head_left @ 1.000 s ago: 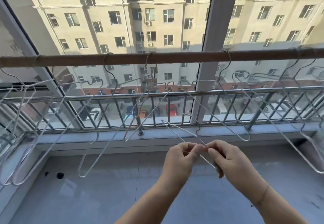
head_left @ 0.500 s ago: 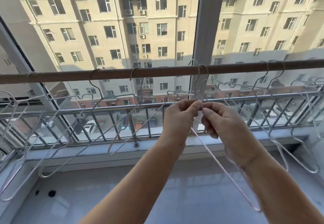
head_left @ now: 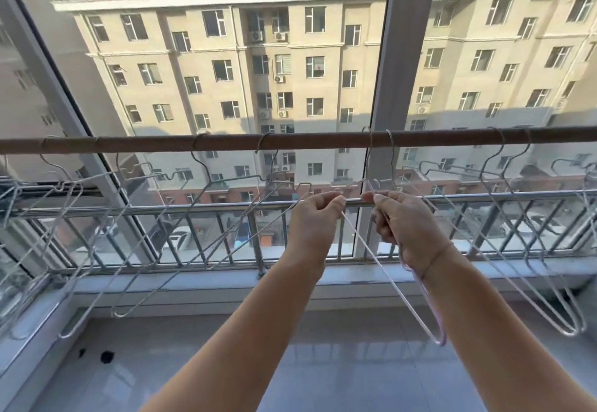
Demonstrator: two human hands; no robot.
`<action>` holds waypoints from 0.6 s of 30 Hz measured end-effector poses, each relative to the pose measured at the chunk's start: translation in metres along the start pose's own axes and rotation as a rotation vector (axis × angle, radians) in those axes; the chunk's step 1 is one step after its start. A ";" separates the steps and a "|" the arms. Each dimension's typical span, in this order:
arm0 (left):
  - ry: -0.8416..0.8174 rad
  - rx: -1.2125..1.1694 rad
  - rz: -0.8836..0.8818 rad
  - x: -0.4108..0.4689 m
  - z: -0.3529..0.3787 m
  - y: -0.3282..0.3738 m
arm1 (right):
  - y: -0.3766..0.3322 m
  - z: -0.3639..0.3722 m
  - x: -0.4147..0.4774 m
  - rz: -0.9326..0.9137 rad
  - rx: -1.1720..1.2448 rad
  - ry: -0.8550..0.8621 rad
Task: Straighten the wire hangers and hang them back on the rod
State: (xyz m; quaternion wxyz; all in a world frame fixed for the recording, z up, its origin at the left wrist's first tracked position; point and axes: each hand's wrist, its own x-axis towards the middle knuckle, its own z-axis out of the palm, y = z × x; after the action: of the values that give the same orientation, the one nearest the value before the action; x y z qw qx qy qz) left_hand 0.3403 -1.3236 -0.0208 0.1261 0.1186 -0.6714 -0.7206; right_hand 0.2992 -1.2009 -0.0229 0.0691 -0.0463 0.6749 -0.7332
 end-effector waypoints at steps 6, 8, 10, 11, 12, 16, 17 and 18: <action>-0.017 0.039 0.029 0.003 0.002 0.002 | 0.003 0.006 0.001 0.041 -0.045 0.005; 0.051 0.082 0.111 0.004 -0.008 0.001 | 0.001 0.005 -0.002 0.018 -0.096 0.010; 0.146 0.136 0.230 0.005 -0.025 0.001 | 0.000 0.003 -0.007 -0.022 -0.191 -0.005; 0.195 0.154 0.289 0.005 -0.035 0.003 | 0.000 0.001 -0.010 -0.049 -0.278 -0.011; 0.246 0.173 0.340 0.007 -0.044 0.006 | 0.000 -0.001 -0.013 -0.075 -0.387 -0.012; 0.424 0.225 0.352 0.016 -0.077 0.010 | -0.004 0.002 -0.034 -0.286 -0.621 0.067; 0.440 0.238 0.290 0.019 -0.082 0.010 | -0.005 0.008 -0.041 -0.367 -0.622 0.094; 0.434 0.256 0.214 0.023 -0.088 0.009 | -0.005 0.015 -0.047 -0.428 -0.602 0.105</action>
State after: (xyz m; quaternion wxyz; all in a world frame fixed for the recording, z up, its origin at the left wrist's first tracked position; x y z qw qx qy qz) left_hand 0.3488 -1.4143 -0.0180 0.3265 0.2138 -0.7230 -0.5700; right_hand 0.3475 -1.2073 -0.0156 -0.1370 -0.1669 0.8381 -0.5010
